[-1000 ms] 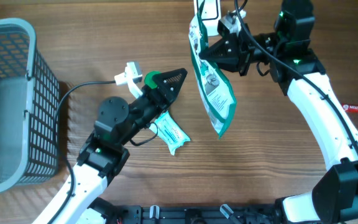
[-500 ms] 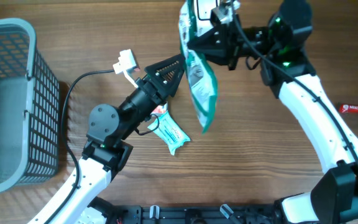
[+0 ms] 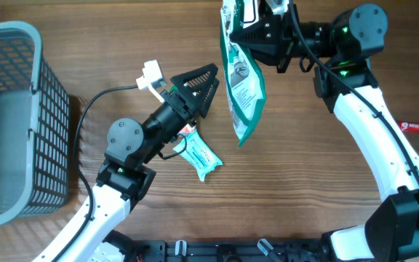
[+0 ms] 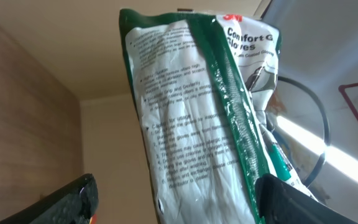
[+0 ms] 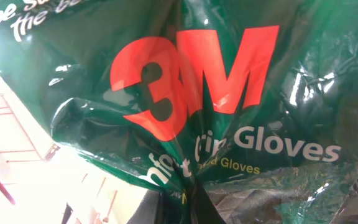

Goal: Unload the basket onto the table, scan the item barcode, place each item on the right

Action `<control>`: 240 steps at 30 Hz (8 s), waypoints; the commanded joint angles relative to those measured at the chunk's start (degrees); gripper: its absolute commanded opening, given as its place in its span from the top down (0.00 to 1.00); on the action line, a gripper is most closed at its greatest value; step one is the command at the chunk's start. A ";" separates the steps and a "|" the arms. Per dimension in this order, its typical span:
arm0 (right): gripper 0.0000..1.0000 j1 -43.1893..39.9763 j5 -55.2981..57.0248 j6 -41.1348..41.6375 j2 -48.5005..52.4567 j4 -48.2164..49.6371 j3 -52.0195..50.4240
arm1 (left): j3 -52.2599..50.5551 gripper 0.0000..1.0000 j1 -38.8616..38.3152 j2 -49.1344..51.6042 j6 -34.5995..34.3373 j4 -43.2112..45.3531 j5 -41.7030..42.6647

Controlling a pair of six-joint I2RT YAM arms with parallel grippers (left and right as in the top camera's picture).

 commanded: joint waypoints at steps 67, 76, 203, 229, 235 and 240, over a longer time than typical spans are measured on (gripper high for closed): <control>0.05 -7.30 21.20 -94.16 0.81 -78.18 0.42 | -0.15 0.96 11.80 4.74 17.20 17.35 46.51; 0.04 -8.07 10.34 -102.79 0.42 -85.72 0.42 | -0.15 0.96 14.32 4.76 16.90 17.33 49.42; 0.95 -0.42 59.63 -124.48 -6.82 -42.56 -9.01 | -0.11 0.00 10.08 -39.60 48.43 -83.43 -9.18; 0.96 11.82 95.08 -175.27 29.99 -4.83 3.37 | -0.11 0.00 10.08 -39.60 48.43 -83.43 -9.18; 0.96 12.39 98.14 -178.90 30.40 -4.20 3.45 | -0.11 0.00 10.08 -39.60 48.43 -83.43 -9.18; 0.96 10.84 105.02 -182.61 27.08 -4.35 3.43 | -0.11 0.00 10.08 -39.60 48.43 -83.43 -9.18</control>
